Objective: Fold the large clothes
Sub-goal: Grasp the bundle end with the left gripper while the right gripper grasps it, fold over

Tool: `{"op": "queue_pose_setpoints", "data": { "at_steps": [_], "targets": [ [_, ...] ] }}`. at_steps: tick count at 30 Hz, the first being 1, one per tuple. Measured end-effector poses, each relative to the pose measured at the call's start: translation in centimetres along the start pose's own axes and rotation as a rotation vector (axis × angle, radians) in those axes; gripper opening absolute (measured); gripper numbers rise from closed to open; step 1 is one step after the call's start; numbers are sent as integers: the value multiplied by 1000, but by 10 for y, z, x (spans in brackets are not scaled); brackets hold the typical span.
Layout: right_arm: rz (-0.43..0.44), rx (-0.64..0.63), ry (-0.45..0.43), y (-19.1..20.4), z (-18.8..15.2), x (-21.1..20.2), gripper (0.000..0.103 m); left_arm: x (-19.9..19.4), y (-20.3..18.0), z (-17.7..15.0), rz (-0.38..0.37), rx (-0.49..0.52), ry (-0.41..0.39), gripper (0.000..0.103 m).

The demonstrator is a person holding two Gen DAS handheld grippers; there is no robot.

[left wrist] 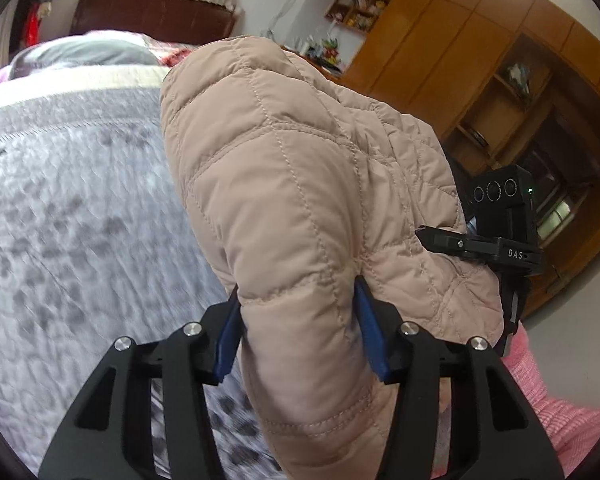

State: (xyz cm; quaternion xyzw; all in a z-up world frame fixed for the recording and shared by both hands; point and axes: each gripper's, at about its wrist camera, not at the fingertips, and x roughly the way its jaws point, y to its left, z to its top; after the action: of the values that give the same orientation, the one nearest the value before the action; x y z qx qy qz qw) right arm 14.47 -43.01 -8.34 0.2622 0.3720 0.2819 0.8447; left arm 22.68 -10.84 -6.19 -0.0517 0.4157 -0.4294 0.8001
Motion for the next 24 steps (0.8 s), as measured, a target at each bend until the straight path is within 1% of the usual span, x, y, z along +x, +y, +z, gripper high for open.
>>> {"op": "queue_pose_setpoints", "data": {
  "at_steps": [4,7,8,13,15,17,19,20,21,22,24],
  "targets": [
    [-4,-11,40,-3,31,32,42,2,34,20,39,-38,-20,51],
    [-1,0,74,-13,53,64,42,10,64,32,58,-77,-19,51],
    [1,4,85,-17,59,77,42,12,68,35,62,-85,-18,51],
    [4,36,133,-39,78,121,42,26,113,45,80,-139,-13,51],
    [-2,65,155,-48,74,137,43,33,130,42,72,-163,-6,52],
    [10,96,160,-56,75,147,45,36,143,42,35,-185,-5,55],
    [23,117,160,-58,68,148,50,36,144,42,19,-182,-2,58],
    [13,115,161,-59,69,148,53,36,142,41,23,-177,0,62],
    [-1,115,162,-59,70,150,60,36,140,41,32,-174,6,64],
    [-17,115,164,-57,69,149,63,37,140,42,39,-175,11,66],
    [-55,106,165,-48,67,141,65,33,141,43,58,-185,23,69]
  ]
}}
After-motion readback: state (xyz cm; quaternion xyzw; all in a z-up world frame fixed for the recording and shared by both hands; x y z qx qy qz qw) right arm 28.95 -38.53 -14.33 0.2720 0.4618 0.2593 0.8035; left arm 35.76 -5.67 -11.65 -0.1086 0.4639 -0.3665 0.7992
